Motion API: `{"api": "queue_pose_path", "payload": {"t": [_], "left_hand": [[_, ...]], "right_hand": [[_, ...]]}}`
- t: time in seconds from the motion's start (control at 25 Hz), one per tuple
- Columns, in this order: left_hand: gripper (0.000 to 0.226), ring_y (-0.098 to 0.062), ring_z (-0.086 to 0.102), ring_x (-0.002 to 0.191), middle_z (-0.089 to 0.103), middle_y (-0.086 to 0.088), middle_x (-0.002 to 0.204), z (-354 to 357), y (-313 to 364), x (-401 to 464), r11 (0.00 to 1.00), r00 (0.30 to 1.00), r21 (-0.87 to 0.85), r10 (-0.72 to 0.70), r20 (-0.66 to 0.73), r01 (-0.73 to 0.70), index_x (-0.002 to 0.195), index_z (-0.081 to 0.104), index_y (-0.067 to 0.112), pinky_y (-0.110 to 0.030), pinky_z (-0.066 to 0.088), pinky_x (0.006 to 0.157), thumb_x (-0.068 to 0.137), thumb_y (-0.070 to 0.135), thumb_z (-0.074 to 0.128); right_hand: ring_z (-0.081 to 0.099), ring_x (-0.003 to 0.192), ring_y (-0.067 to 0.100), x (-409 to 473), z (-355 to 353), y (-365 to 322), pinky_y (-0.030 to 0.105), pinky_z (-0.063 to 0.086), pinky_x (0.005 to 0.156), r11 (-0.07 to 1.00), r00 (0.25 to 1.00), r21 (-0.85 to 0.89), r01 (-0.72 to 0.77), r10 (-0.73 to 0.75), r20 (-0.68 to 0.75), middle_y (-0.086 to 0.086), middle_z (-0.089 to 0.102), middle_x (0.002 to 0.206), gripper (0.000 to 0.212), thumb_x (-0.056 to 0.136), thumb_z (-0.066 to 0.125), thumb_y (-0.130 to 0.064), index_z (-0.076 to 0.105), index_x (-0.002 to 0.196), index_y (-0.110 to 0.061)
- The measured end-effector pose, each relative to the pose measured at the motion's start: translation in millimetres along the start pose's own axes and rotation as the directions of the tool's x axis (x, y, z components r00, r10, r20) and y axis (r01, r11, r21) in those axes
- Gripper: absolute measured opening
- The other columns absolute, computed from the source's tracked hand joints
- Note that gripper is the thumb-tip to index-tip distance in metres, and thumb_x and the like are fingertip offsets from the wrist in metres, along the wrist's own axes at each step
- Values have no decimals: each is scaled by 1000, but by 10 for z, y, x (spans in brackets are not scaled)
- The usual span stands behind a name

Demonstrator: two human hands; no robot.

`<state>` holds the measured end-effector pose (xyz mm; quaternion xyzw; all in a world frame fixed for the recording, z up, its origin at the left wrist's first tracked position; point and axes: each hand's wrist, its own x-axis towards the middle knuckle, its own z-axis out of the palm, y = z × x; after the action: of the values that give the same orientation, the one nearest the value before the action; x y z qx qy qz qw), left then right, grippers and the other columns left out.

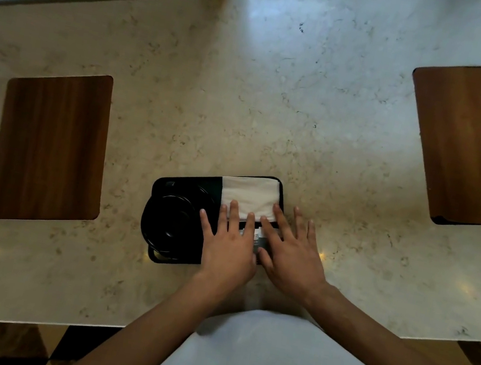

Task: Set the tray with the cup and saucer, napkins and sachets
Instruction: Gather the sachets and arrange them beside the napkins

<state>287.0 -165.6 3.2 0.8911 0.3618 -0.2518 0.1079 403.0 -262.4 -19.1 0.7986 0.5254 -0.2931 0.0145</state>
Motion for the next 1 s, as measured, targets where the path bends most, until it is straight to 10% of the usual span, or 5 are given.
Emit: {"api": "queue_pose_path", "payload": {"t": [0.44,1.0], "left_hand": [[77,-42,-2,154,8,-25,166,-168,-71,194,997,998,71,41,-57,-36,158,17,11,-71,-7,116,95,42,46],[95,-55,-6,149,-8,-30,164,-172,-135,338,987,1000,160,-5,16,2,160,-5,22,-76,-7,112,93,31,62]], "right_hand": [[0,158,31,376,-319,72,48,10,127,988,992,122,91,-79,-98,4,16,170,40,102,46,-22,52,142,-23],[17,154,30,490,-387,79,42,16,125,985,987,138,105,-86,-136,3,25,168,46,101,52,-15,50,148,-19]]}}
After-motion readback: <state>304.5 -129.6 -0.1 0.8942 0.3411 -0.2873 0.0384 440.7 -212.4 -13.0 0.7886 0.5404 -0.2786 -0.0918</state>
